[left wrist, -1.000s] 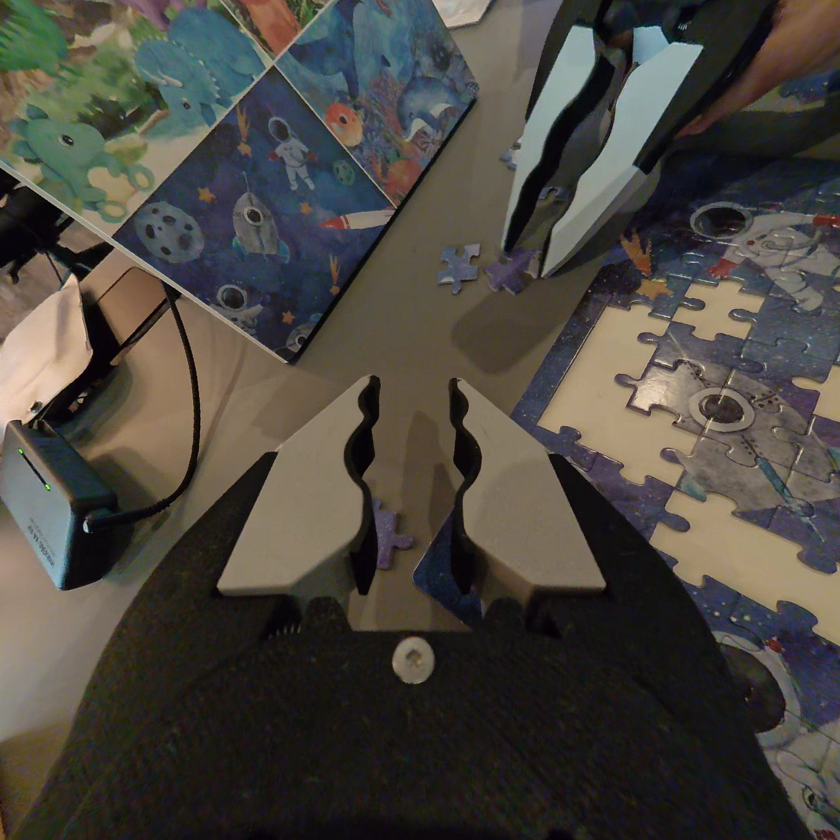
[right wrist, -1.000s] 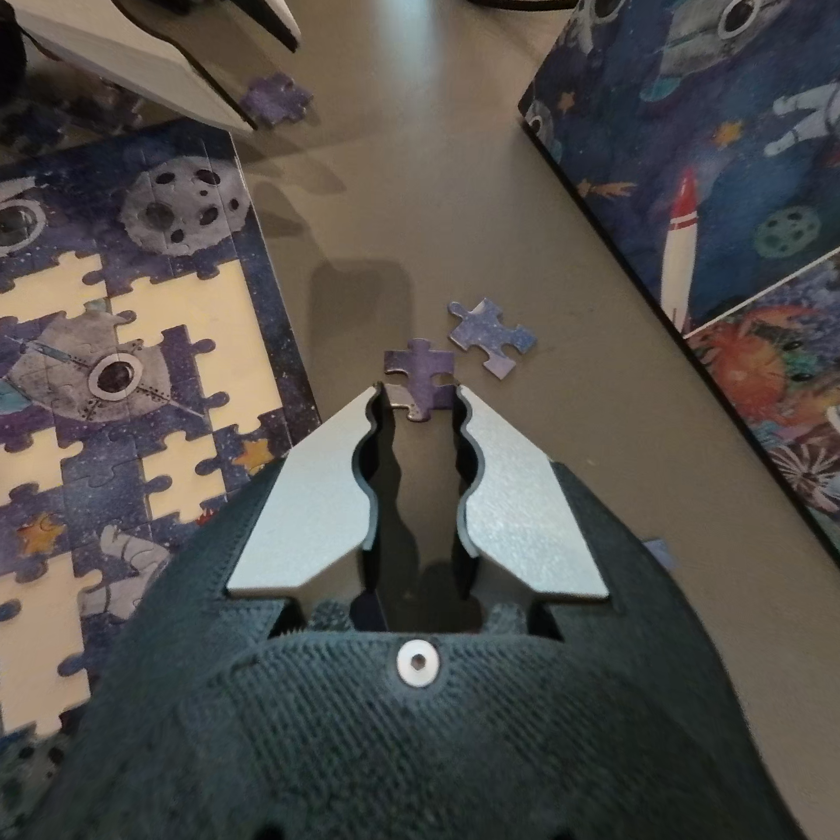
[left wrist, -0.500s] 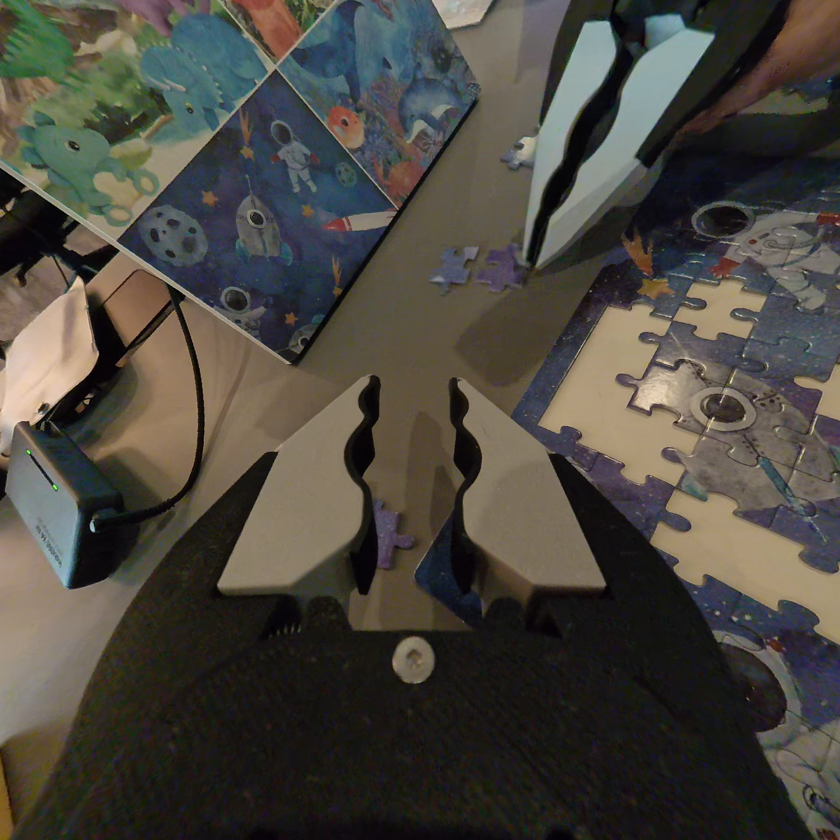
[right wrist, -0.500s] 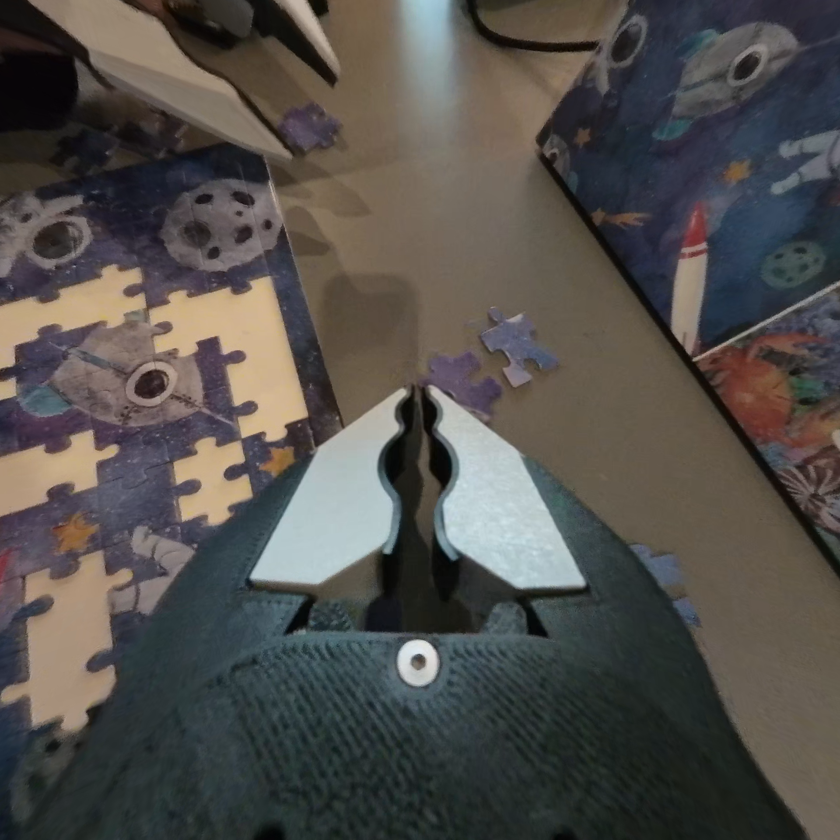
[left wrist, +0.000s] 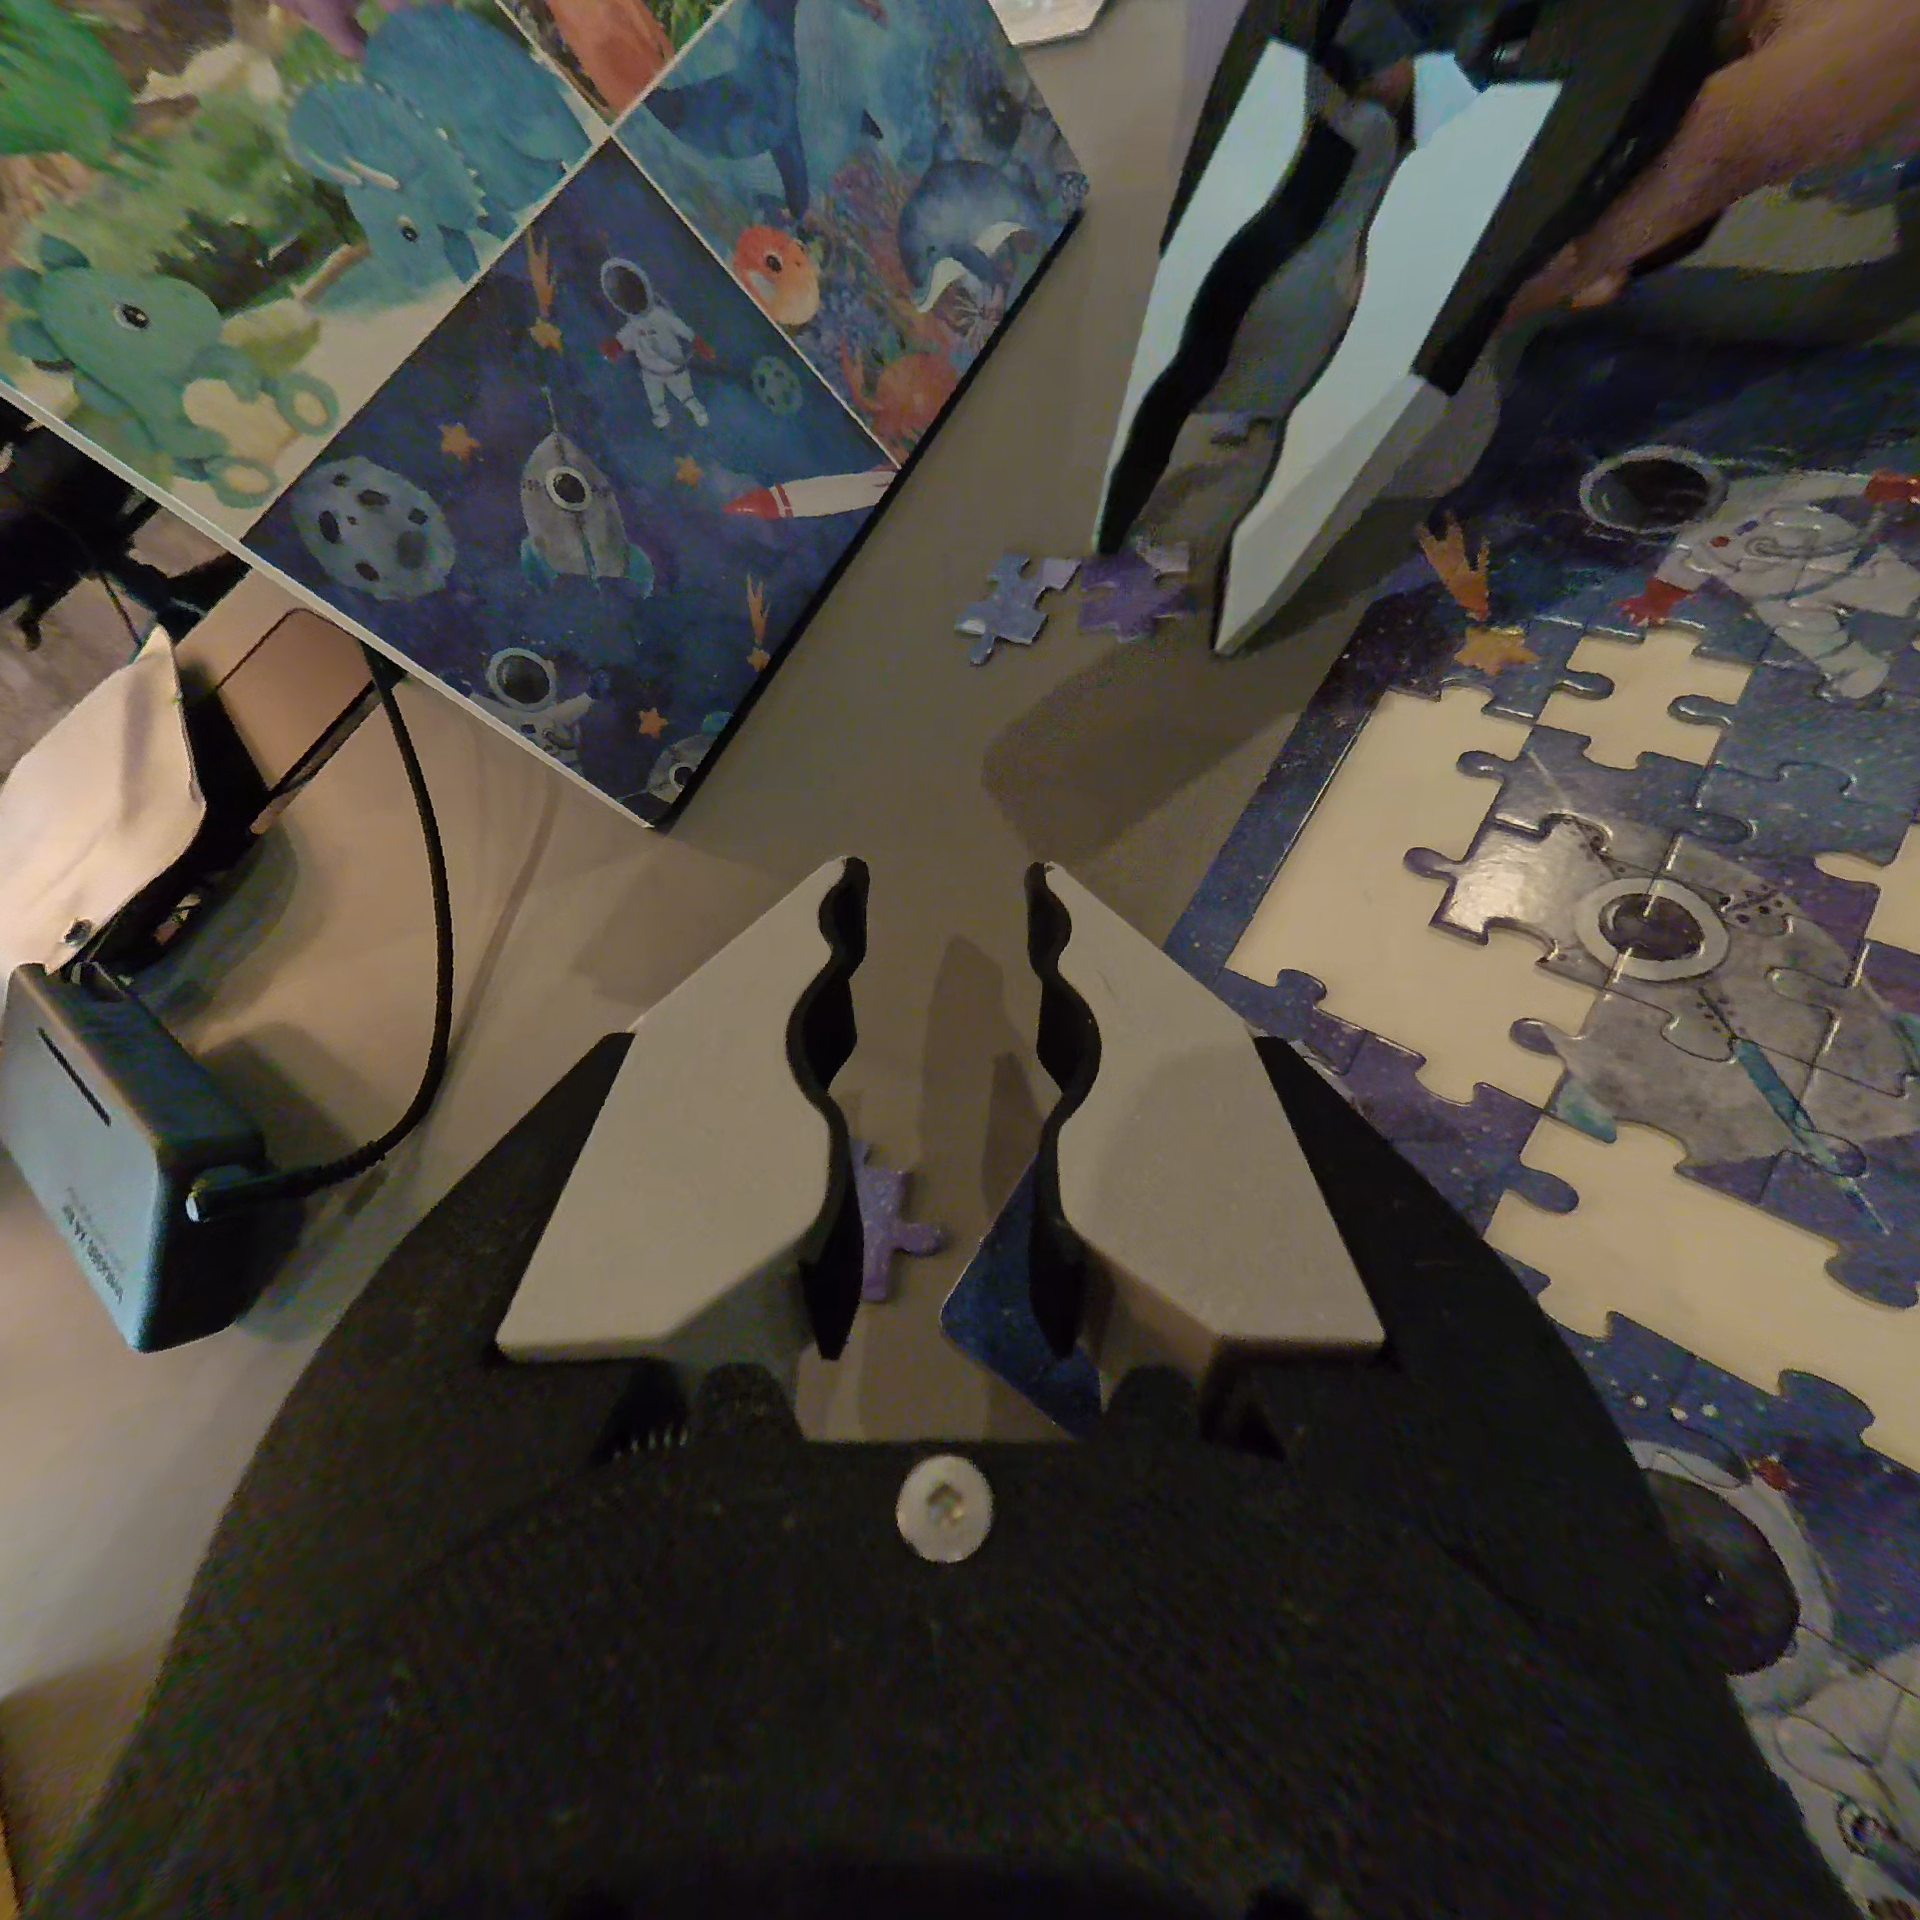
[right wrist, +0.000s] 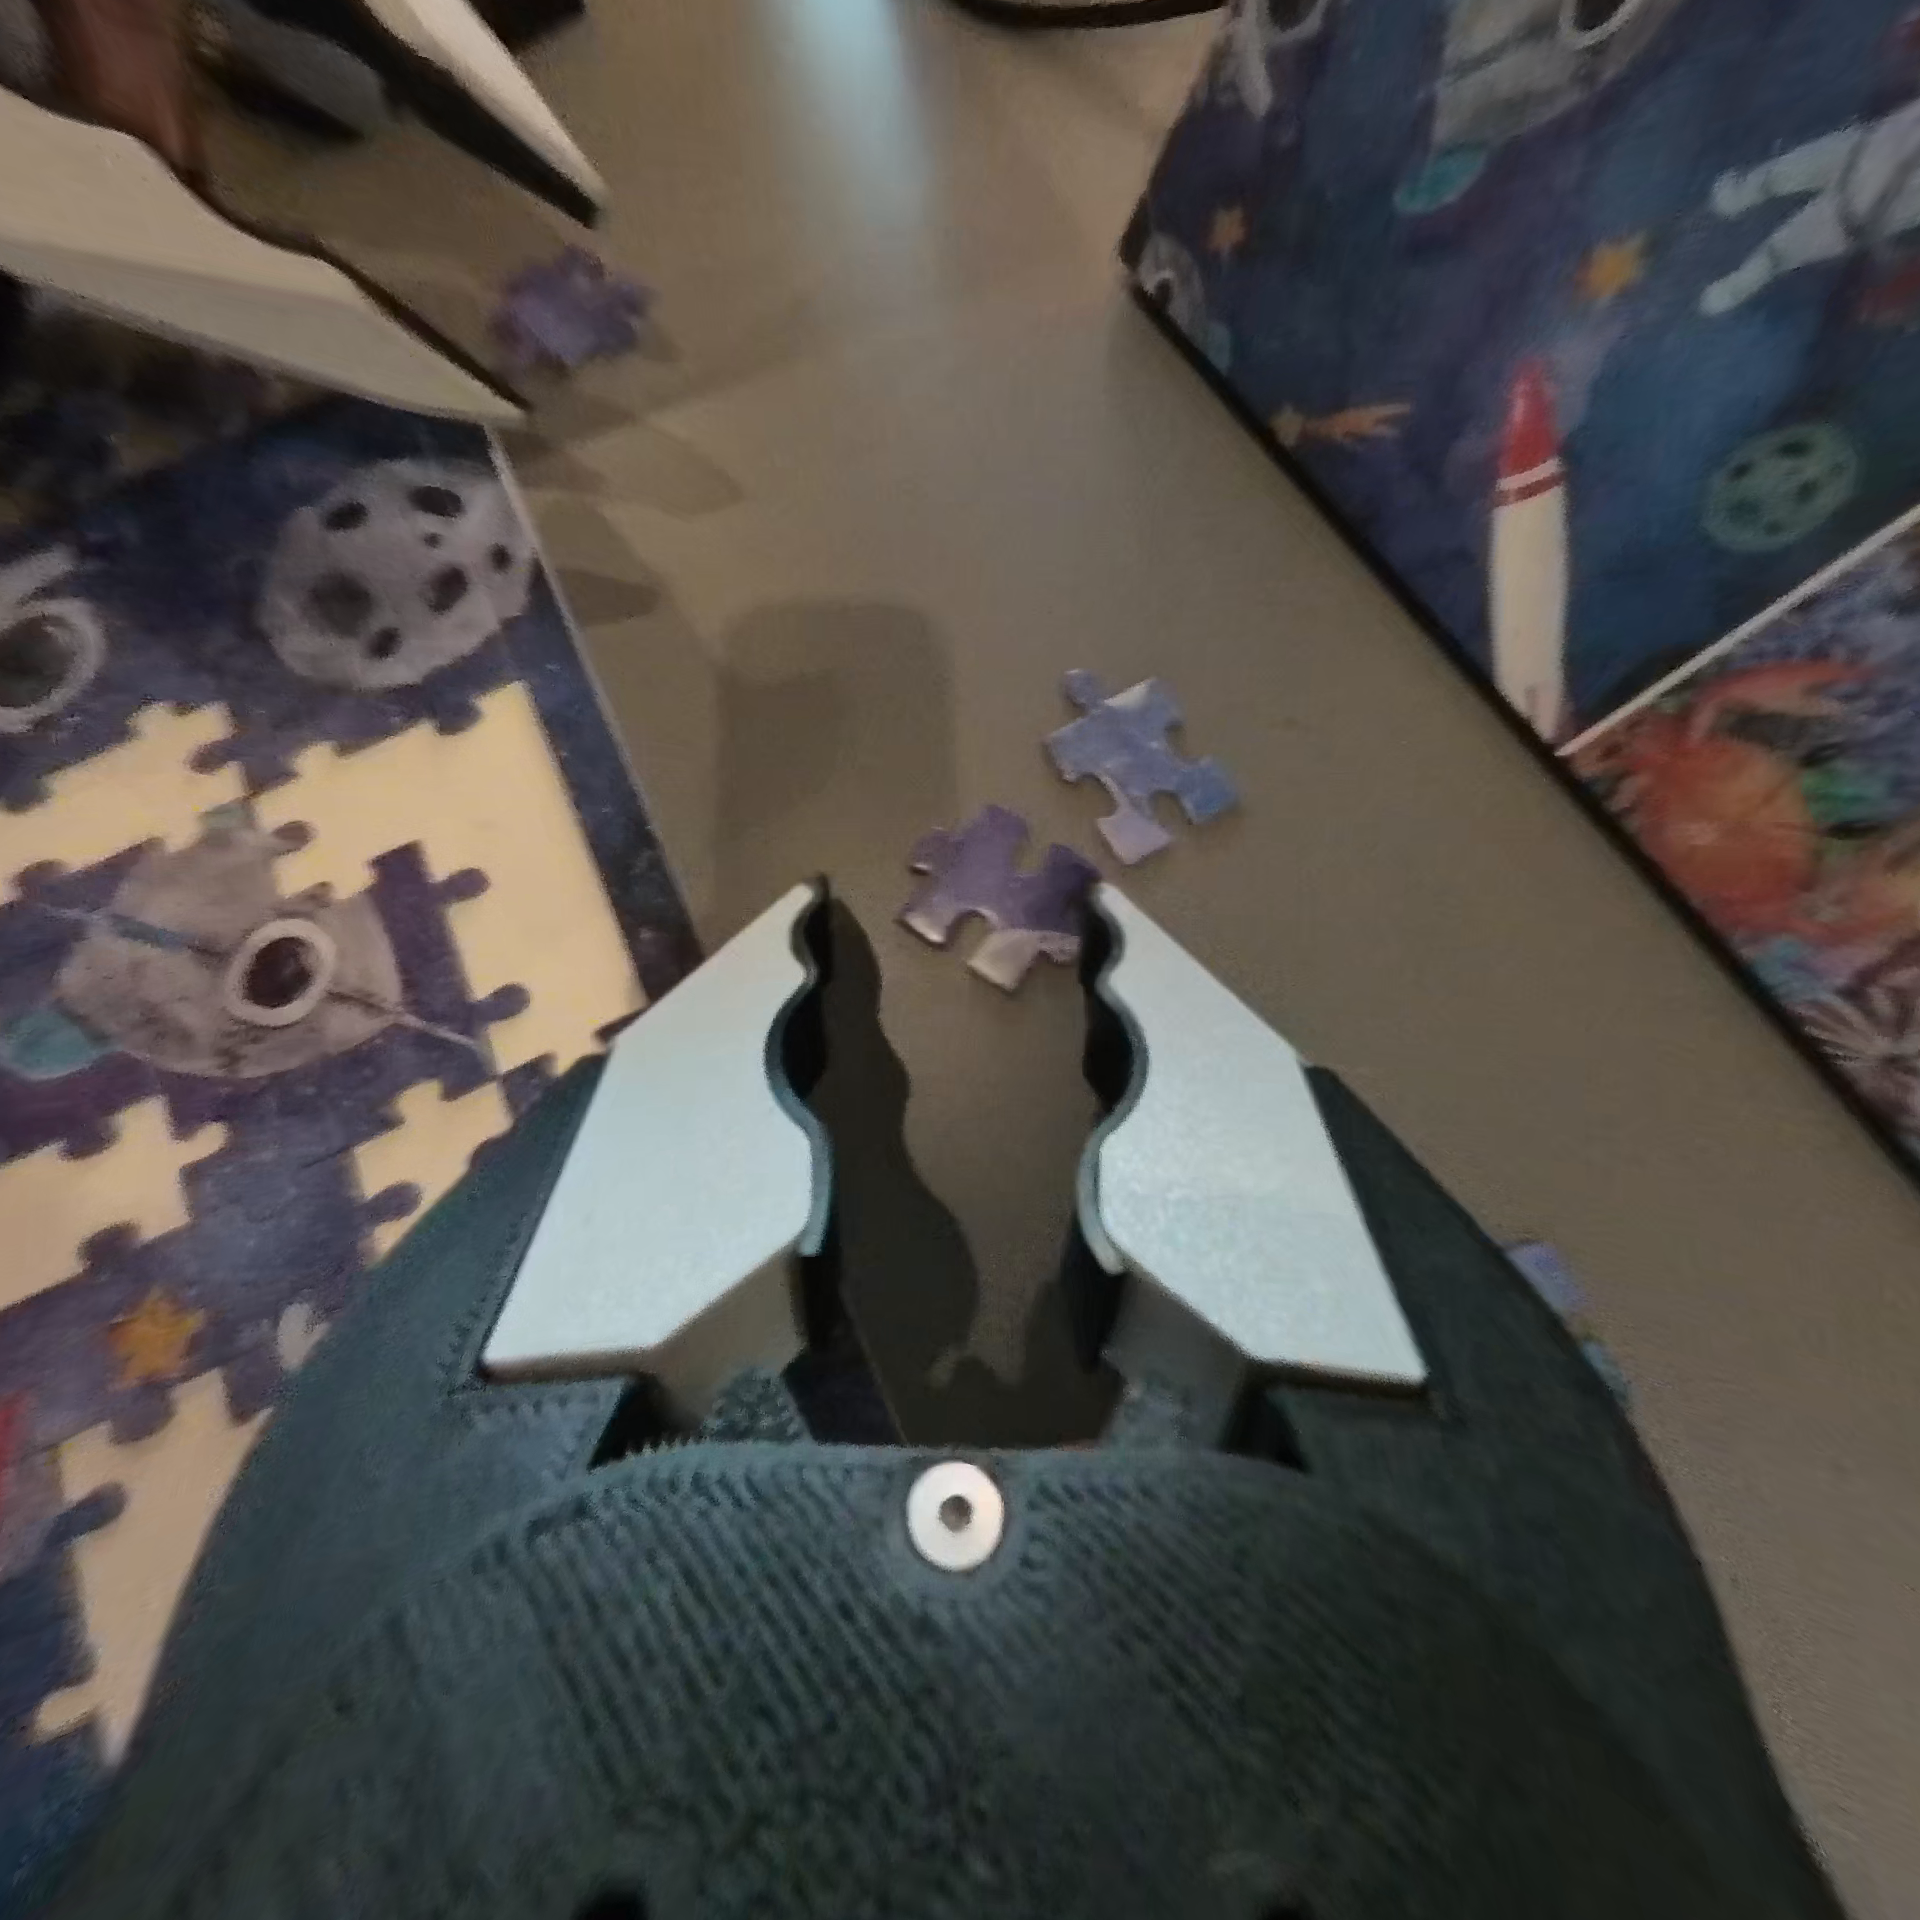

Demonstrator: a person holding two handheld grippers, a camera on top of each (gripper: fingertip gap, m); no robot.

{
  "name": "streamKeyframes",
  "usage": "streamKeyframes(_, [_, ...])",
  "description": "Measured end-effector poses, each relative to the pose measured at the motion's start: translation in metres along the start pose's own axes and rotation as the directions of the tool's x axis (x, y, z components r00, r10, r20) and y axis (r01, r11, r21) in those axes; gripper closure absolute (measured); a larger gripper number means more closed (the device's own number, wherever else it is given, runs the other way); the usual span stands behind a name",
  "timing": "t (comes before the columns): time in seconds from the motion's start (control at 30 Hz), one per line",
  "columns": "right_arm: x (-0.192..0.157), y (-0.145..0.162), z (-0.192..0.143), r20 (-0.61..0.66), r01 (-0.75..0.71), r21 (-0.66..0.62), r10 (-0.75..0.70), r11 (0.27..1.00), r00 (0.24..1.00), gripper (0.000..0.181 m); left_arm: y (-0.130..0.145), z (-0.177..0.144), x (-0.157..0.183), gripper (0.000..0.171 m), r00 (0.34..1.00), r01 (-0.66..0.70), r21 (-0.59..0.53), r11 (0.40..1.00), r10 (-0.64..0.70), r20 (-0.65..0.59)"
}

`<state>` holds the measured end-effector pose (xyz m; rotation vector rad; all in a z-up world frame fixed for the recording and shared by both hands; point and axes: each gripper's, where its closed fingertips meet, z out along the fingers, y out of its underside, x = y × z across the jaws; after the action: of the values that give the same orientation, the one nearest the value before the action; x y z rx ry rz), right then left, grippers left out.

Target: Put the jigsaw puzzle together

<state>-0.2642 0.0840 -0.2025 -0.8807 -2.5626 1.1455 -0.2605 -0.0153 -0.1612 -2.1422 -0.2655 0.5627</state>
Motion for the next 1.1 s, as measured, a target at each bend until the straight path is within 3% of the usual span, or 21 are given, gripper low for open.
streamKeyframes(0.07, [-0.015,0.001,-0.001,0.084,0.002,-0.009,-0.001,1.0,0.996,0.15,0.0,0.0,0.001,0.142,1.0,-0.003,-0.001,1.0,0.003,-0.001])
streamKeyframes(0.17, [-0.045,-0.004,-0.005,0.276,-0.036,0.007,0.033,0.999,0.96,0.148,0.0,0.001,0.003,0.142,1.0,0.0,-0.002,1.0,0.0,-0.012])
streamKeyframes(0.23, [-0.045,-0.013,-0.012,0.302,-0.084,0.043,0.067,0.996,0.951,0.142,-0.001,0.003,0.006,0.141,0.999,0.018,0.005,1.0,-0.018,-0.036])
streamKeyframes(0.4, [-0.014,-0.039,-0.049,0.16,-0.083,0.232,0.046,0.969,0.986,0.145,-0.017,0.019,0.041,0.134,0.949,0.196,-0.036,0.98,-0.199,-0.245])
streamKeyframes(0.53, [-0.012,-0.047,-0.069,0.141,-0.092,0.309,0.05,0.947,0.989,0.145,-0.023,0.044,0.06,0.128,0.915,0.255,-0.15,0.955,-0.289,-0.282])
streamKeyframes(0.8, [-0.01,-0.048,-0.086,0.028,-0.014,0.32,0.005,0.947,1.0,0.147,-0.007,0.067,0.055,0.117,0.968,0.142,-0.265,0.954,-0.19,-0.164])
streamKeyframes(1.1, [-0.013,-0.053,-0.094,-0.021,0.029,0.331,-0.023,0.943,1.0,0.148,-0.012,0.07,0.058,0.13,0.979,0.056,-0.242,0.969,-0.101,-0.176])
